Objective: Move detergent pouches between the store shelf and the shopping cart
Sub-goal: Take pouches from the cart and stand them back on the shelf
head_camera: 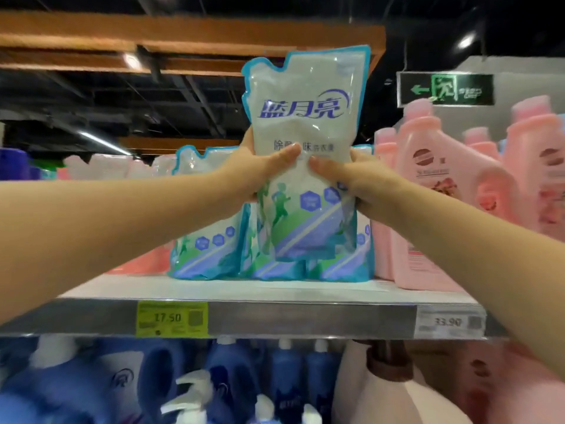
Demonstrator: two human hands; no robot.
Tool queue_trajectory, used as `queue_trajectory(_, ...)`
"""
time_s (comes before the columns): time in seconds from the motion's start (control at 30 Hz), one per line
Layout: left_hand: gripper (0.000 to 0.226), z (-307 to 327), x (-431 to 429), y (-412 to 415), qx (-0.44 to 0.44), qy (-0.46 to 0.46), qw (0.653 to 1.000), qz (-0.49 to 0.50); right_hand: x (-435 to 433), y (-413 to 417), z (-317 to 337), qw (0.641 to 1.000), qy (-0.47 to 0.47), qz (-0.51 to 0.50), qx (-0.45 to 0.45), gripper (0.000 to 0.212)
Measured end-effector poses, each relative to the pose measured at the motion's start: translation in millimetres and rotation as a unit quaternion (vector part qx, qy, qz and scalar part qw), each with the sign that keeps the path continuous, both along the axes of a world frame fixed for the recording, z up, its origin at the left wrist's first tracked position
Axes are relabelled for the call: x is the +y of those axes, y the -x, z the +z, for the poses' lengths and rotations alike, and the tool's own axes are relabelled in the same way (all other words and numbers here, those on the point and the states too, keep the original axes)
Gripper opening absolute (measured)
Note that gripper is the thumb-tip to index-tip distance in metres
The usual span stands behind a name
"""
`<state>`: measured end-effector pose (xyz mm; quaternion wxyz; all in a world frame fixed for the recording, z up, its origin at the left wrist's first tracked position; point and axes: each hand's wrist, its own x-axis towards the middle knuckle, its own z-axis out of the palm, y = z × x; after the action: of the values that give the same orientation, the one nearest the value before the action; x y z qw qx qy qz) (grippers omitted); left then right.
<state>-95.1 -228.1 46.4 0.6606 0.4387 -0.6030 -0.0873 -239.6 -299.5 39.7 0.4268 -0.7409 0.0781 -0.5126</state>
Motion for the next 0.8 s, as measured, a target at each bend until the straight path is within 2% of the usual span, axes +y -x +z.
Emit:
queue_trajectory(0.07, 0.056, -10, -17, -9, 0.011, -0.022, 1.0, -0.002, -16, -4, -6, 0.999, -0.014, -0.008, 0.031, 0.023)
queue_trajectory(0.17, 0.069, -21, -40, -16, 0.013, -0.026, 0.999, -0.019, -36, -3, -15, 0.997, -0.035, -0.019, 0.067, 0.032)
queue_trajectory(0.27, 0.072, -33, -56, -12, 0.018, -0.033, 0.998, -0.056, -46, 4, -23, 0.993, -0.054, -0.029, 0.097, 0.023)
queue_trajectory(0.33, 0.079, -42, -65, -10, 0.006, -0.057, 0.996, -0.062, -51, 10, -28, 0.99, -0.068, -0.034, 0.116, 0.033)
queue_trajectory(0.4, 0.065, -44, -67, -7, 0.001, -0.063, 0.995, -0.072, -54, 13, -35, 0.987, -0.079, -0.035, 0.132, 0.05)
queue_trajectory(0.47, 0.054, -42, -65, -2, -0.006, -0.08, 0.994, -0.078, -50, 14, -37, 0.986, -0.058, -0.061, 0.144, 0.046)
queue_trajectory(0.53, 0.065, -43, -52, -3, -0.042, -0.132, 0.989, -0.054, -40, 16, -35, 0.982, -0.032, -0.11, 0.148, 0.05)
queue_trajectory(0.57, 0.081, -45, -46, -4, -0.064, -0.175, 0.982, -0.043, -32, 22, -34, 0.977, -0.014, -0.15, 0.151, 0.064)
queue_trajectory(0.63, 0.111, -54, -32, -5, -0.089, -0.261, 0.961, -0.018, -15, 35, -40, 0.949, 0.052, -0.26, 0.171, 0.094)
queue_trajectory(0.67, 0.12, -59, -28, -6, -0.09, -0.285, 0.954, -0.015, -7, 41, -47, 0.922, 0.109, -0.317, 0.195, 0.103)
queue_trajectory(0.73, 0.119, -67, -26, -5, -0.082, -0.295, 0.952, -0.021, 8, 43, -61, 0.862, 0.207, -0.381, 0.263, 0.108)
queue_trajectory(0.8, 0.111, -68, -34, -5, -0.078, -0.283, 0.956, -0.018, 9, 36, -71, 0.838, 0.226, -0.378, 0.322, 0.107)
